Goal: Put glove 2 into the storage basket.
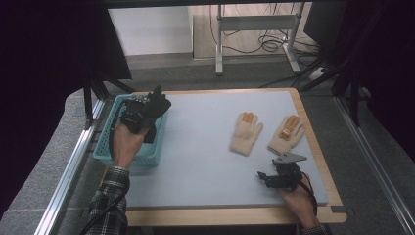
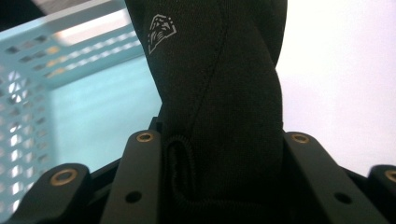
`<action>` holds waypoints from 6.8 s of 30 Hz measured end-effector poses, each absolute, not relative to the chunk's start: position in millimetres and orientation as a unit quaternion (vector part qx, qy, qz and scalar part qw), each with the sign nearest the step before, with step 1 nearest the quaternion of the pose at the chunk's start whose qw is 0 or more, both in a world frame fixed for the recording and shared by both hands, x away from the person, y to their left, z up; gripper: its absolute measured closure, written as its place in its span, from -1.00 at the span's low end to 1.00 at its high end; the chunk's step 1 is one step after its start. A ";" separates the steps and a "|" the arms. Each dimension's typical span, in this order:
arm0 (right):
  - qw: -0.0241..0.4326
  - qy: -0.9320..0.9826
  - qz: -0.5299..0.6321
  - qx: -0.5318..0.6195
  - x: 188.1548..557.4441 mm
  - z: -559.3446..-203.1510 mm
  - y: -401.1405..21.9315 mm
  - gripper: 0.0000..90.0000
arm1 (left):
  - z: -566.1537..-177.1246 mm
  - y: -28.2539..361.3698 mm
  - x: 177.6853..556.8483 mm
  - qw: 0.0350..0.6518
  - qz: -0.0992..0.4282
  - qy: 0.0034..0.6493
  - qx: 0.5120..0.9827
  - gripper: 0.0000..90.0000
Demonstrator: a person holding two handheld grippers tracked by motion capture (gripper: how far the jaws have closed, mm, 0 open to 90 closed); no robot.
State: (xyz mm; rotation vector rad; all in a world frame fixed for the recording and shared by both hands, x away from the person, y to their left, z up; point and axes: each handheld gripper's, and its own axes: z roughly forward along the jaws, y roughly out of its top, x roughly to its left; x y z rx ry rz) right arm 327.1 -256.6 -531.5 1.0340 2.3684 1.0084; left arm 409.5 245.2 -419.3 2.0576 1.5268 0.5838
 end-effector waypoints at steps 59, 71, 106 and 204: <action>0.182 0.839 0.358 0.367 327.1 -531.5 -256.5 -0.52 | -459.4 312.6 421.7 0.280 0.149 0.584 0.747 -0.93; 0.181 0.840 0.358 0.367 327.3 -531.5 -256.5 -0.55 | -448.2 283.5 397.6 0.331 0.166 0.527 0.765 -0.97; 0.172 0.847 0.353 0.360 328.4 -531.8 -255.3 -0.66 | -474.7 146.3 300.0 0.420 0.163 0.358 0.818 -0.98; 0.150 0.855 0.375 0.326 453.0 -493.4 -175.1 0.18 | -550.2 141.6 295.1 0.345 0.149 0.413 0.830 -0.98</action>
